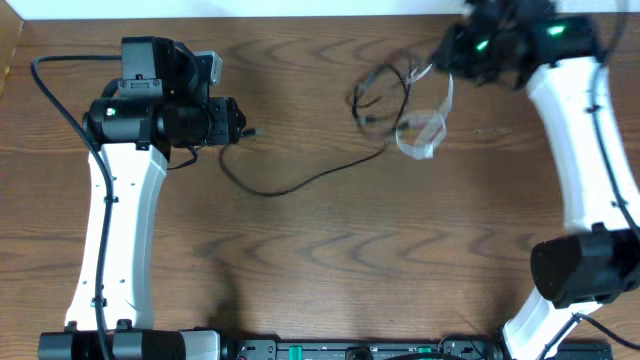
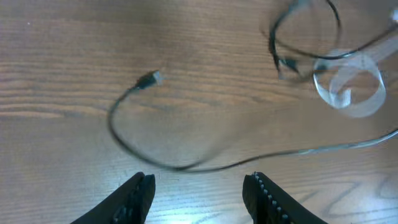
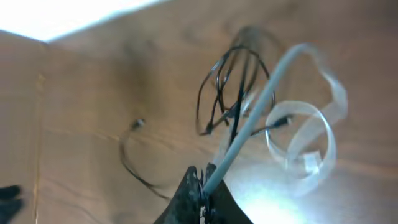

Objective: Untangle cables
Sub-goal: 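Drag the white cable to the far right corner with the right gripper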

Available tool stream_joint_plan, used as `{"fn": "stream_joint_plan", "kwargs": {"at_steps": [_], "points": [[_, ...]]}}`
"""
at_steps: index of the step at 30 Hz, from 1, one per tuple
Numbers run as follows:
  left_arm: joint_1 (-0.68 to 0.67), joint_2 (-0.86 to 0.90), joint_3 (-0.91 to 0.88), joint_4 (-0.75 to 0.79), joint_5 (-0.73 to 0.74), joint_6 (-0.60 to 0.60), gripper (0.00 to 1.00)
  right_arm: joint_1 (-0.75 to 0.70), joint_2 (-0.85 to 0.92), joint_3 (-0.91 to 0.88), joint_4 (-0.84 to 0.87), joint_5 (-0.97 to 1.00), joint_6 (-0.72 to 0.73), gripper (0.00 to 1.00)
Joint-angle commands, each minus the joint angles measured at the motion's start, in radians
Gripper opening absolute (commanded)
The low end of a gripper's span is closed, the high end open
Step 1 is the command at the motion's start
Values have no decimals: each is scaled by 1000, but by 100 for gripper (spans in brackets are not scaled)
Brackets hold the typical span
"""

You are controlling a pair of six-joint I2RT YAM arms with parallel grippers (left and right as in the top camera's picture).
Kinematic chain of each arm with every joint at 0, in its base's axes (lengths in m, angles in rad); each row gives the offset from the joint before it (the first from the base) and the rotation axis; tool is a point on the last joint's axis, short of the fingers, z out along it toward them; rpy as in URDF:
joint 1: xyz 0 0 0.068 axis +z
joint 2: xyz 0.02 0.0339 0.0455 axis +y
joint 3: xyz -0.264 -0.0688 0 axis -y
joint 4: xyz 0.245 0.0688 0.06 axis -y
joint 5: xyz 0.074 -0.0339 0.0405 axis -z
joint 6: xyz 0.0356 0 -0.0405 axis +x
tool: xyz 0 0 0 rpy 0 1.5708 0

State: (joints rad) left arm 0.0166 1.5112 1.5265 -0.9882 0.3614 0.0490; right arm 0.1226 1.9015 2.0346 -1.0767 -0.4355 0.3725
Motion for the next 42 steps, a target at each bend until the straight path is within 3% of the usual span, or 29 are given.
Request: {"fn": "stream_joint_plan", "kwargs": {"at_steps": [1, 10, 16, 20, 30, 42], "points": [[-3, 5, 6, 0, 5, -9, 51, -51, -13, 154, -56, 47, -33, 1], [-3, 5, 6, 10, 5, -8, 51, -74, -9, 155, -123, 111, -56, 1], [-3, 5, 6, 10, 5, -8, 51, -130, -11, 167, 18, 246, -55, 1], [-3, 5, 6, 10, 5, -8, 51, -245, -11, 200, 123, 352, -51, 1], [-3, 5, 6, 36, 5, -9, 52, -537, 14, 249, 234, 353, -52, 1], [-3, 5, 2, 48, 5, -14, 51, -573, 141, 249, 525, 359, 14, 1]]}}
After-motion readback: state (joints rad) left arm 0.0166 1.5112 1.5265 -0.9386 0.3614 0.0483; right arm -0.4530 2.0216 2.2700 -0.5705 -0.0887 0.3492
